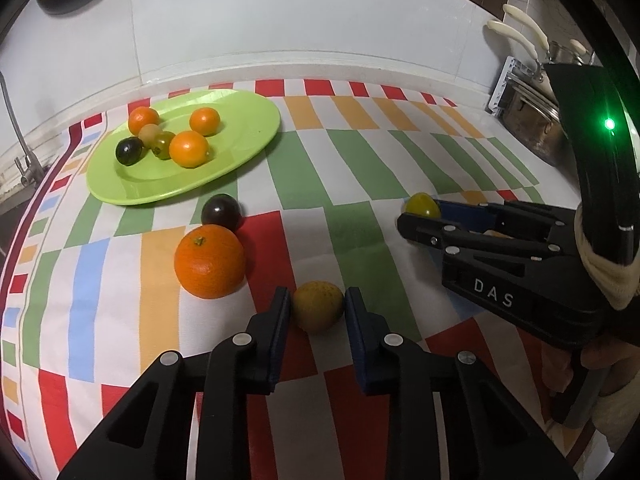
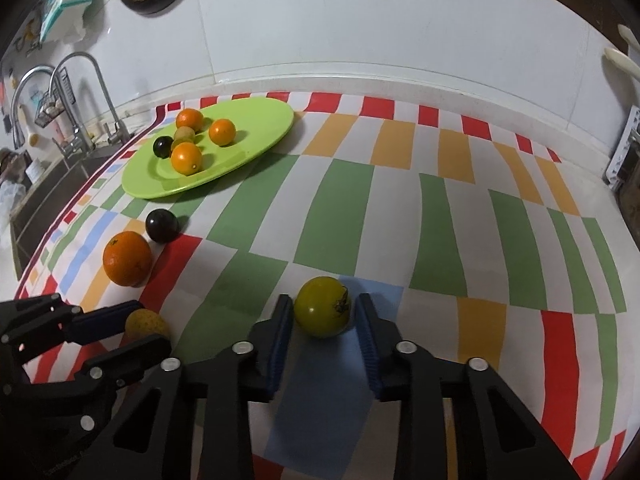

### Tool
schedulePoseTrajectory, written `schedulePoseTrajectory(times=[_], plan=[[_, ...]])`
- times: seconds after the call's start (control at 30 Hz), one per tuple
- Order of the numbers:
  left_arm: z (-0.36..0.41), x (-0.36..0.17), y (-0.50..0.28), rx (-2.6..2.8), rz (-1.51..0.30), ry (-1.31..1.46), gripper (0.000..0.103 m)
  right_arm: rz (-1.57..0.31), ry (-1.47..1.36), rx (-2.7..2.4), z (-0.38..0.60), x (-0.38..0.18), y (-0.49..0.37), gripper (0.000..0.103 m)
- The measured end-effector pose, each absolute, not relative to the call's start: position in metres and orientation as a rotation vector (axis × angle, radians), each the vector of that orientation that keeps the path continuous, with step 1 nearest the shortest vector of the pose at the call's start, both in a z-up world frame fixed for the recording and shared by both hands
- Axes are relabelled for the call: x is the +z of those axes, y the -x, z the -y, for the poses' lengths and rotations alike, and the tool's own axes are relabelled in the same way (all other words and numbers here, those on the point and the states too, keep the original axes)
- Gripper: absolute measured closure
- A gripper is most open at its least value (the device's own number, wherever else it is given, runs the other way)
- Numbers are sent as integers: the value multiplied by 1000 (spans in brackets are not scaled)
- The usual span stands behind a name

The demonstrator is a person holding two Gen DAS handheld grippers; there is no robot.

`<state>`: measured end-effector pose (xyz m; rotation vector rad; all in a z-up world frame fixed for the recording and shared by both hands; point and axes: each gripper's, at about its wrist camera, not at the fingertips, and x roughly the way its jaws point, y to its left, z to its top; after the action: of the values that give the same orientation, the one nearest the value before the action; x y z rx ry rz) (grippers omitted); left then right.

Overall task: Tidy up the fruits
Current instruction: 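Grasp the tan fruit with the left gripper while the right grasps the yellow-green fruit, then carry both fruits over the green plate and open both grippers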

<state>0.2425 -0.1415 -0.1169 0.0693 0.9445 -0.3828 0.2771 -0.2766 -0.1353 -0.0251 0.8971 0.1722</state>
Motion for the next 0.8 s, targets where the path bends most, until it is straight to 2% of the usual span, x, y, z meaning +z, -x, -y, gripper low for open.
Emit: schedulePoseTrajectory(times=[0.8], plan=[[98, -47, -211, -428, -771, -76, 75, -758, -20, 203, 240, -61, -214, 74]])
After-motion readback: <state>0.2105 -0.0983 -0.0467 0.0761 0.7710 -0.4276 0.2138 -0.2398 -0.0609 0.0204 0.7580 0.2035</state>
